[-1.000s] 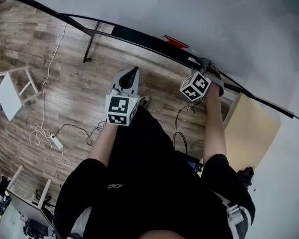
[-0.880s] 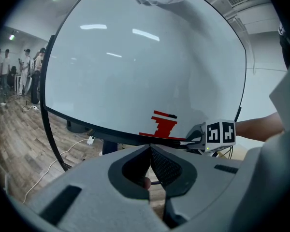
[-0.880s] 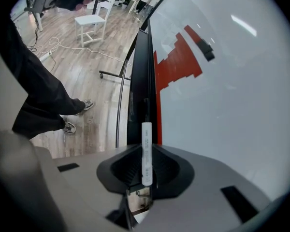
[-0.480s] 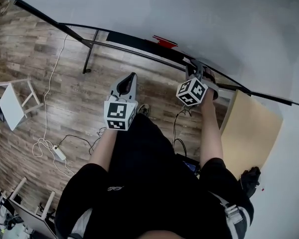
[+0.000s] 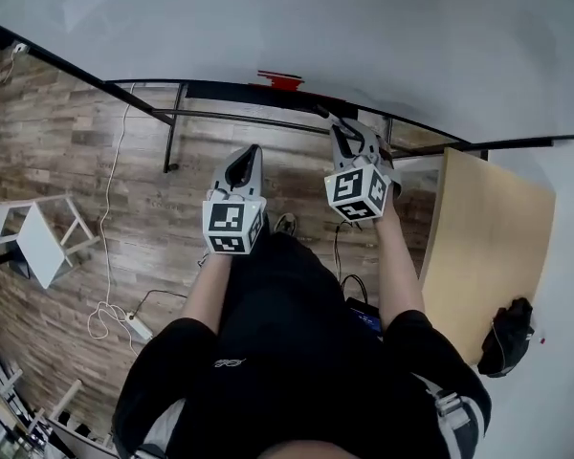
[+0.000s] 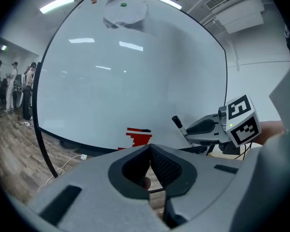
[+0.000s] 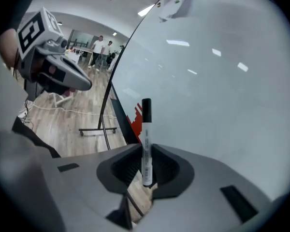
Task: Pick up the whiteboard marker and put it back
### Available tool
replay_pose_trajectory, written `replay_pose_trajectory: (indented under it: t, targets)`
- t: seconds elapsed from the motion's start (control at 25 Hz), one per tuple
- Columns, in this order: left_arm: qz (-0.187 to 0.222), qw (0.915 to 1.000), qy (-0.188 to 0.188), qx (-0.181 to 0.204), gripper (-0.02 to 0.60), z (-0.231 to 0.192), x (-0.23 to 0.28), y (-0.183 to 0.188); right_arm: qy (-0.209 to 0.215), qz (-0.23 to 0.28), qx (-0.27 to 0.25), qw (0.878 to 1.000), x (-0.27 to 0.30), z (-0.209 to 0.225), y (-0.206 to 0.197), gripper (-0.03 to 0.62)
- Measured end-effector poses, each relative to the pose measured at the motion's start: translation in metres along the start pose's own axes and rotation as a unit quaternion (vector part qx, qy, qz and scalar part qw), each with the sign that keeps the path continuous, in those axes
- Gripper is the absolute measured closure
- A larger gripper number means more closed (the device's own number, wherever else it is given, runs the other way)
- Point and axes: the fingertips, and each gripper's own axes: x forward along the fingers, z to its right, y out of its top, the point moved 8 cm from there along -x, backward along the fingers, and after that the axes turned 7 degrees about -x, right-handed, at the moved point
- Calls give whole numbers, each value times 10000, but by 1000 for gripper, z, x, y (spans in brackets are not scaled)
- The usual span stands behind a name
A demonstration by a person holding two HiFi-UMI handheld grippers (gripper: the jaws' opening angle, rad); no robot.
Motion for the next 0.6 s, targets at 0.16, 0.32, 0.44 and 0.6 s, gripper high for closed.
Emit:
replay_pose_trajectory:
  t: [0.16, 0.32, 0.44, 0.6]
  targets:
    - [73, 9999, -86, 118, 575, 24, -7, 2, -183, 390, 733, 9964, -33, -2, -3, 543]
    - [197, 9997, -72, 157, 575, 42, -16, 6, -390, 813, 1623, 9826, -63, -4, -10, 543]
    - [305, 9995, -15, 105, 575, 52, -26, 6, -577, 1037, 2161, 9691, -85, -6, -19, 543]
    - [413, 9989, 13, 201, 575, 61, -44, 9, -789, 1334, 2627, 9524, -114, -14, -21, 543]
